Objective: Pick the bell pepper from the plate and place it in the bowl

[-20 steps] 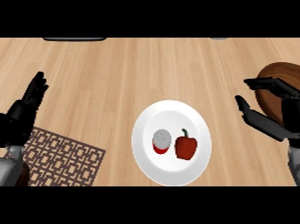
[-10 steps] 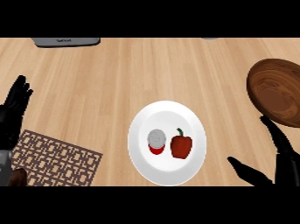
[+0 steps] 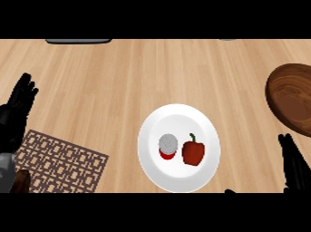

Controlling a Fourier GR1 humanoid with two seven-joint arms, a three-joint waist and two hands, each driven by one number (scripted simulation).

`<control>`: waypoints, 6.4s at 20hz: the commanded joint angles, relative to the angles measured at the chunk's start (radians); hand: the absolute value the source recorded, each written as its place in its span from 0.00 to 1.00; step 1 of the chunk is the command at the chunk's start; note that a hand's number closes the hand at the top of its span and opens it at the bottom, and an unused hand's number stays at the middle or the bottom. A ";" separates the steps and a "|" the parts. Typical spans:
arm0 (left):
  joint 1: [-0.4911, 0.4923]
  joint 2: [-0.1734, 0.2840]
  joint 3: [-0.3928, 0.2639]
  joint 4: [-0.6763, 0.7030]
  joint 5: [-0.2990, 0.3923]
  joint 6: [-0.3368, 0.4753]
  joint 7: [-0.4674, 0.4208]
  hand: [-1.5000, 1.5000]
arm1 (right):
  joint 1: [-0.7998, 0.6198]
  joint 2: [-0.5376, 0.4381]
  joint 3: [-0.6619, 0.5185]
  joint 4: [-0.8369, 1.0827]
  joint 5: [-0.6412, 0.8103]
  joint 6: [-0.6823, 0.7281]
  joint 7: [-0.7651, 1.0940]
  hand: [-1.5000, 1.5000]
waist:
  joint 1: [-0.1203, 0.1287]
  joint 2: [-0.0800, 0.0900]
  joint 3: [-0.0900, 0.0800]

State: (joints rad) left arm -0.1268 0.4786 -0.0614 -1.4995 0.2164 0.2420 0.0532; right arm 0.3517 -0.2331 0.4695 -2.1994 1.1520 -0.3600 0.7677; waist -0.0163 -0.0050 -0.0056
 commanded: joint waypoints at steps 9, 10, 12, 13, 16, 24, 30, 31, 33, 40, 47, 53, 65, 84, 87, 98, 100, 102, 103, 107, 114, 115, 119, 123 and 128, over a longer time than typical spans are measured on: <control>-0.022 -0.028 -0.032 -0.067 -0.044 0.023 0.054 0.50 | -0.333 0.205 0.045 -0.003 0.019 0.734 0.393 0.00 | 0.043 0.012 0.003; -0.013 -0.035 -0.030 -0.059 -0.038 0.014 0.038 0.50 | -0.376 0.229 0.010 0.030 -0.002 0.764 0.406 0.00 | 0.045 0.013 0.003; -0.009 -0.053 -0.043 -0.038 -0.061 0.028 0.021 0.50 | -0.403 0.230 -0.018 0.099 -0.064 0.784 0.412 0.00 | 0.042 0.014 0.004; -0.051 -0.035 -0.017 -0.006 -0.038 0.012 0.053 0.50 | -0.430 0.231 -0.034 0.126 -0.095 0.804 0.426 0.00 | 0.037 0.016 0.003; -0.037 -0.029 -0.017 -0.051 -0.027 -0.004 0.078 0.50 | -0.485 0.232 -0.100 0.149 -0.198 0.874 0.456 0.00 | 0.038 0.010 0.004; -0.013 -0.036 -0.005 -0.013 -0.040 -0.025 0.017 0.50 | -0.537 0.232 -0.154 0.409 -0.352 0.894 0.461 0.00 | 0.038 0.010 0.004; -0.064 -0.064 0.001 0.027 -0.067 0.011 0.049 0.50 | -0.554 0.232 -0.107 0.460 -0.336 0.899 0.506 0.00 | 0.016 0.007 0.005; -0.011 -0.025 0.032 0.002 -0.023 -0.060 0.024 0.50 | -0.587 0.232 -0.102 0.485 -0.285 0.879 0.470 0.00 | 0.026 0.005 0.005; -0.030 -0.069 0.000 -0.011 -0.060 -0.016 0.042 0.50 | -0.647 0.230 -0.113 0.563 -0.222 0.835 0.407 0.00 | 0.025 0.006 0.005; -0.056 -0.089 0.017 -0.008 -0.089 -0.023 0.059 0.50 | -0.619 0.232 -0.088 0.566 -0.226 0.842 0.430 0.00 | 0.017 0.005 0.005; -0.015 -0.087 0.042 -0.027 -0.100 -0.042 0.071 0.50 | -0.492 0.232 -0.023 0.666 -0.200 0.684 0.359 0.00 | 0.018 0.005 0.006; -0.017 -0.111 0.091 0.036 -0.110 -0.076 0.006 0.50 | -0.552 0.233 0.000 0.712 -0.242 0.628 0.395 0.00 | 0.018 0.006 0.006; -0.046 -0.072 0.183 0.041 -0.089 -0.179 0.032 0.50 | -0.640 0.233 -0.076 0.859 -0.337 0.586 0.318 1.00 | 0.019 0.006 0.006; -0.023 -0.187 0.132 -0.024 -0.199 -0.139 0.036 0.50 | -0.947 0.150 -0.373 1.182 -0.193 0.373 0.228 1.00 | 0.046 0.020 0.006; -0.021 -0.190 0.120 -0.038 -0.198 -0.146 0.049 0.50 | -1.063 0.043 -0.503 1.266 -0.218 0.346 0.236 1.00 | 0.063 0.027 0.007; -0.032 -0.203 0.126 -0.016 -0.199 -0.144 0.054 0.50 | -1.362 -0.052 -0.418 1.354 0.125 0.214 0.450 1.00 | 0.034 0.005 0.004; -0.038 -0.182 0.143 -0.015 -0.197 -0.150 0.061 0.50 | -1.430 -0.085 -0.441 1.345 0.156 0.225 0.465 1.00 | 0.034 0.005 0.004; -0.053 -0.159 0.177 0.000 -0.180 -0.163 0.060 0.50 | -1.386 -0.057 -0.459 1.330 0.174 0.152 0.468 1.00 | 0.027 0.007 0.005; -0.005 -0.172 0.157 -0.007 -0.198 -0.166 0.010 0.50 | -1.426 -0.045 -0.459 1.323 0.193 0.204 0.506 1.00 | 0.030 0.005 0.004; 0.011 -0.134 0.194 -0.057 -0.165 -0.194 0.050 0.50 | -1.392 -0.072 -0.506 1.260 0.217 0.215 0.518 1.00 | 0.025 0.001 0.005; -0.017 -0.180 0.171 -0.034 -0.195 -0.160 0.065 0.50 | -1.222 -0.163 -0.653 1.183 0.126 0.079 0.304 1.00 | 0.011 0.004 0.006; -0.034 -0.198 0.142 -0.074 -0.219 -0.132 0.128 0.50 | -1.203 -0.190 -0.668 1.150 0.106 0.149 0.287 1.00 | 0.006 0.001 0.006; -0.017 -0.202 0.144 -0.075 -0.227 -0.142 0.113 0.50 | -1.167 -0.221 -0.734 1.267 0.076 0.009 0.177 1.00 | 0.024 0.008 0.006; -0.031 -0.217 0.159 -0.022 -0.220 -0.152 0.054 0.50 | -1.117 -0.251 -0.792 1.351 0.020 -0.091 0.067 1.00 | 0.025 0.010 0.006; -0.051 -0.191 0.174 -0.022 -0.205 -0.194 0.088 0.50 | -1.111 -0.322 -0.860 1.511 -0.059 -0.166 -0.092 1.00 | 0.029 0.011 0.007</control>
State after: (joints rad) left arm -0.1637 0.2833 0.1083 -1.5468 0.0089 0.0698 0.1446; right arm -0.7678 -0.5054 -0.3389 -0.8007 1.1472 -0.4565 0.7815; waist 0.0099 0.0043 0.0009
